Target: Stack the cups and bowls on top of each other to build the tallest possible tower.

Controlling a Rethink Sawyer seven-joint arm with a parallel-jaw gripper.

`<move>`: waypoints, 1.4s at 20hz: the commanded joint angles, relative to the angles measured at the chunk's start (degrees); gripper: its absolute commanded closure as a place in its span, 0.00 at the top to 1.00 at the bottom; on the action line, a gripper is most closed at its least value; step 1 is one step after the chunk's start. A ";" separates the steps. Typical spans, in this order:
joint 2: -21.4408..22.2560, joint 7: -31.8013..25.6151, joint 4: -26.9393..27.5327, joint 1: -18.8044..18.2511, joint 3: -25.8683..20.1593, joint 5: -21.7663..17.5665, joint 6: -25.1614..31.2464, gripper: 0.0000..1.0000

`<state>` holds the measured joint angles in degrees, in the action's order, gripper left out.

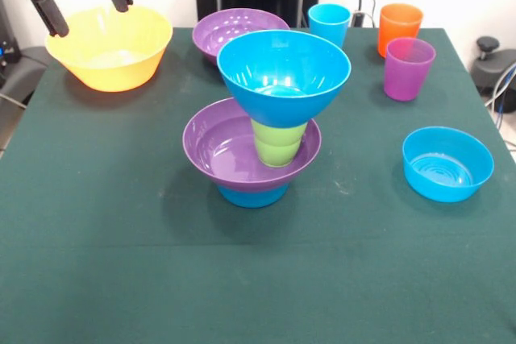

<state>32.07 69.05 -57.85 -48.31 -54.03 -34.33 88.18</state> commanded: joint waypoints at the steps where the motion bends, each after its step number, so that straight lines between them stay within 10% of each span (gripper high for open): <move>1: -4.67 -5.77 2.94 4.13 2.63 -1.43 -5.09 1.00; 28: -5.89 -9.05 5.39 5.45 3.75 -1.94 -4.39 1.00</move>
<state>28.28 69.05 -53.65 -44.24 -54.01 -34.11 85.79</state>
